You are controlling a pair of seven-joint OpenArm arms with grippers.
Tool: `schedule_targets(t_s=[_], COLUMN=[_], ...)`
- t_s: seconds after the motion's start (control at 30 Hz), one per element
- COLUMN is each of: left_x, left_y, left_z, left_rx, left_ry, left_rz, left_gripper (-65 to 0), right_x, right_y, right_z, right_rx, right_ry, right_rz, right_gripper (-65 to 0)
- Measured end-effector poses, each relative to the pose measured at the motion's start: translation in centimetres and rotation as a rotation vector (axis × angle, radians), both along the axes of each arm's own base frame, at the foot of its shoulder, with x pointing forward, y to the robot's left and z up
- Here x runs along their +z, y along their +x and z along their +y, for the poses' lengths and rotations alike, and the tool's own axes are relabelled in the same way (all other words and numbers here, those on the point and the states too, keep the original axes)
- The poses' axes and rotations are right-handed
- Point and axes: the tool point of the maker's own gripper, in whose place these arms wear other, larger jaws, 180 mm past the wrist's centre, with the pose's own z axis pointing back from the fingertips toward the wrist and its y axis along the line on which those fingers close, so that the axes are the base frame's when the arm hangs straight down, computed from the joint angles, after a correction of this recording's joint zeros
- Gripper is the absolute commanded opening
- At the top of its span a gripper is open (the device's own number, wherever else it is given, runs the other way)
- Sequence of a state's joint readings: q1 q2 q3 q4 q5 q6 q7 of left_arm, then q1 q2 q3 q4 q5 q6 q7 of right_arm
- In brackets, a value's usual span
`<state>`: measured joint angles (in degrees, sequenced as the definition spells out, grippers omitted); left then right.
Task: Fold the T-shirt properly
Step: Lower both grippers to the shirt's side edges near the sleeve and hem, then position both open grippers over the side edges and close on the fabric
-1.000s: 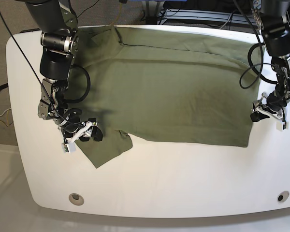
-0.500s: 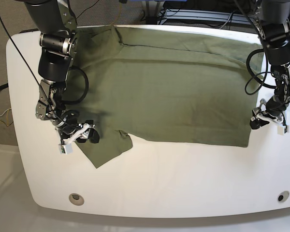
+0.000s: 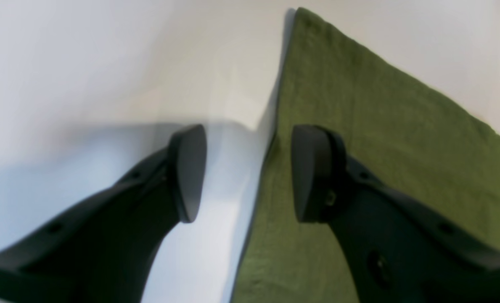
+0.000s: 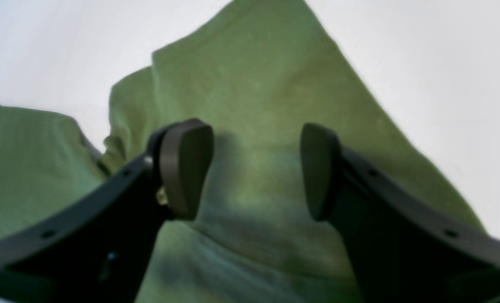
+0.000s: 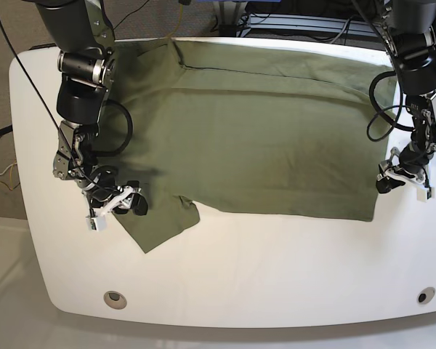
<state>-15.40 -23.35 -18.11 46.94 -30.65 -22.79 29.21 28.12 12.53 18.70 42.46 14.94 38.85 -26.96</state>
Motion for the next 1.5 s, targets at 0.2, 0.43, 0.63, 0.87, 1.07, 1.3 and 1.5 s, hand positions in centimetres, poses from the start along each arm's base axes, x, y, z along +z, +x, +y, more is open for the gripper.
schedule_targets(t_s=[0.2,0.43,0.63,0.87,1.07,1.3,1.5], left_x=[0.0,0.1,0.0,0.0,0.1,0.2,0.3], left_y=[0.2,0.7,0.7,0.8,0.9,1.0,1.1], left_z=[-0.4,-1.1,-1.1,-1.1,-1.1,-1.1,-1.2], left_rx=[-0.002,-0.014,-0.018,-0.018,-0.025,-0.028,-0.030], left_ry=[-0.006,-0.008,-0.009,-0.007,-0.004,-0.002,-0.001], left_rz=[-0.006,-0.015,-0.017,-0.024,-0.027,-0.028,-0.032], left_gripper=[-34.5,-34.5,-34.0,-33.9,-33.9,-34.0,-34.2], right_x=[0.9,0.5,0.2,0.3,0.1,-0.1,-0.5], right_y=[0.9,0.6,0.4,0.5,0.3,0.2,0.0], right_z=[0.0,-0.3,-0.4,-0.4,-0.7,-0.7,-0.6], right_rx=[-0.021,-0.026,-0.024,-0.023,-0.022,-0.020,-0.019], right_ry=[0.018,0.010,0.002,0.002,-0.014,-0.023,-0.023], right_rz=[-0.052,-0.049,-0.042,-0.046,-0.038,-0.034,-0.025], right_gripper=[-29.9,-30.2,-29.9,-30.1,-30.2,-29.9,-30.0])
